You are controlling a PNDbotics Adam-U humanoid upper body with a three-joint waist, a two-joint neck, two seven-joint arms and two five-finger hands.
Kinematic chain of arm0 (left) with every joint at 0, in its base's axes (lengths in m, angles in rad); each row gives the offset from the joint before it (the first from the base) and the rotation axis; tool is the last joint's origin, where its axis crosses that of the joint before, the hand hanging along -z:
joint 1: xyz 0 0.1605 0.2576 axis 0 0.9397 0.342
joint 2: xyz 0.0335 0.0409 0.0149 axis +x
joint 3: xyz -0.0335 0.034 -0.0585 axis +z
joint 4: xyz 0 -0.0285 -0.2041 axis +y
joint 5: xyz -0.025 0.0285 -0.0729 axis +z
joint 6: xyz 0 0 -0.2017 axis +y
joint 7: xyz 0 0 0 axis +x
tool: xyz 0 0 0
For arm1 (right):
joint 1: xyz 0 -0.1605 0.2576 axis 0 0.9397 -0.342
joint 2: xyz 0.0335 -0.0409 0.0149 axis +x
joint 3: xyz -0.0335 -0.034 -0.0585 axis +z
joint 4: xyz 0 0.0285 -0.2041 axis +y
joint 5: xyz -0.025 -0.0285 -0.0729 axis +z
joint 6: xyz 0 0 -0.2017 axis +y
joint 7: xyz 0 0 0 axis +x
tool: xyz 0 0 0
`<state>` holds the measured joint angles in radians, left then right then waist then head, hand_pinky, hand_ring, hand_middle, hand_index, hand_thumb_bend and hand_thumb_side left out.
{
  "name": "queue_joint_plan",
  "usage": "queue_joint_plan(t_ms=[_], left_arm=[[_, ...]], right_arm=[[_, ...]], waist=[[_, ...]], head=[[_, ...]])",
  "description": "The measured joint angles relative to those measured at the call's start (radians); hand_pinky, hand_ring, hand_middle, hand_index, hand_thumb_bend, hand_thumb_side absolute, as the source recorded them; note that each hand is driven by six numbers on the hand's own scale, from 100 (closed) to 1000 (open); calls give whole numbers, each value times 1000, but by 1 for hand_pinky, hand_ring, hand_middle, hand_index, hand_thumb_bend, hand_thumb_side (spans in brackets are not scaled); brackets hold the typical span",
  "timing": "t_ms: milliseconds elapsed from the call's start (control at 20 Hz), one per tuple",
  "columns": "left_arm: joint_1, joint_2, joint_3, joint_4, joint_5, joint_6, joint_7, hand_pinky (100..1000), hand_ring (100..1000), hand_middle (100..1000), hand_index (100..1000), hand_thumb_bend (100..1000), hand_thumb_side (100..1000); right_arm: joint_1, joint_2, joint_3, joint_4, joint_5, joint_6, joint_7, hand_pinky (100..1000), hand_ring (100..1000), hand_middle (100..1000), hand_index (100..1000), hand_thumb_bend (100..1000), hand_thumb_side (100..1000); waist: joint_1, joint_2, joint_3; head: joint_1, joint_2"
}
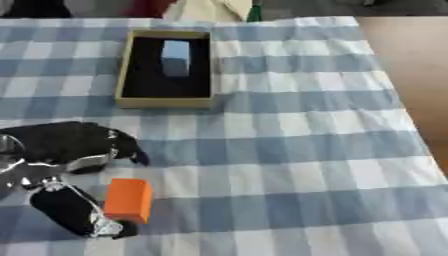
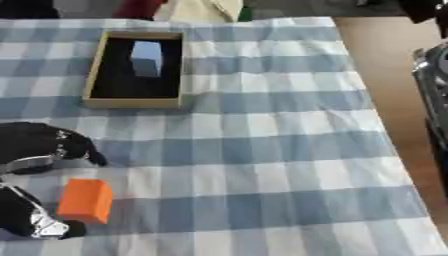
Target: Pick up objects on the table and place them in the box.
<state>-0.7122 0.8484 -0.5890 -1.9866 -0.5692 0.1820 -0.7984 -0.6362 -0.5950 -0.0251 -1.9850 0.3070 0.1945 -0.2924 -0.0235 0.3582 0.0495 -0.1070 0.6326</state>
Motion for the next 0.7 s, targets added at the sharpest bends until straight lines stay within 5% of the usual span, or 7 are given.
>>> queue_joint_plan(t_ms=[700], left_arm=[[24, -8, -23, 11, -82, -7, -16, 859, 852, 745, 865, 454, 567]], right_arm=[[2, 16, -6, 0, -6, 0, 1, 888, 781, 547, 684, 100, 656]], waist=[[-10, 2, -1]], head=[[8, 0]])
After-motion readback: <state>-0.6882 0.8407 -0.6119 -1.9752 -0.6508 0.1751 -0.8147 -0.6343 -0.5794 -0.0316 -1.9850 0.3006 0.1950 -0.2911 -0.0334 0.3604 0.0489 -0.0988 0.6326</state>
